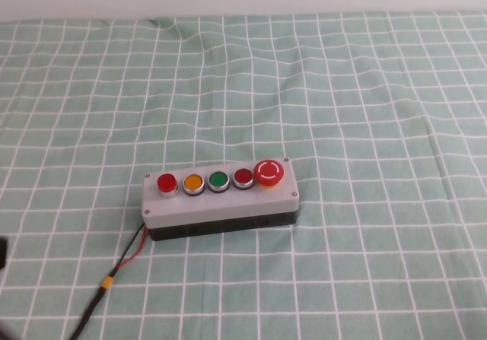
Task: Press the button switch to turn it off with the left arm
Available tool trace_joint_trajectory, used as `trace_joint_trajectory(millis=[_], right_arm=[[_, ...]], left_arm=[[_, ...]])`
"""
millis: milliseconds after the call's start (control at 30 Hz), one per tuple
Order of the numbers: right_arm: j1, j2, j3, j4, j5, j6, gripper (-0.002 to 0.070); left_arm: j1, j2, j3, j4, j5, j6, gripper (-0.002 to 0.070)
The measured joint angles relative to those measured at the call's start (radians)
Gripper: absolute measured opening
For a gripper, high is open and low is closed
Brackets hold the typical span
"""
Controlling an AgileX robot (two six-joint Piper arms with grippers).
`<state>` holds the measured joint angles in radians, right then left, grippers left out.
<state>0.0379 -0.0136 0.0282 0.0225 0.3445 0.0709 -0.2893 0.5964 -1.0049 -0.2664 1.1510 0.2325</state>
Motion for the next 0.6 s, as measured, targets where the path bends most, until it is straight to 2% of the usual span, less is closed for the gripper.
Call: trace_joint_trajectory(millis=[333, 600], right_arm=[[0.0, 0.0, 0.0, 0.0, 0.0, 0.0, -0.0017], [0.0, 0.0, 0.0, 0.0, 0.0, 0.0, -0.0017]], left_arm=[[0.0, -0.267, 0.075, 0.086, 0.038, -0.114, -0.0002], [0.0, -0.301, 0.075, 0.101, 0.052, -0.124, -0.0002]])
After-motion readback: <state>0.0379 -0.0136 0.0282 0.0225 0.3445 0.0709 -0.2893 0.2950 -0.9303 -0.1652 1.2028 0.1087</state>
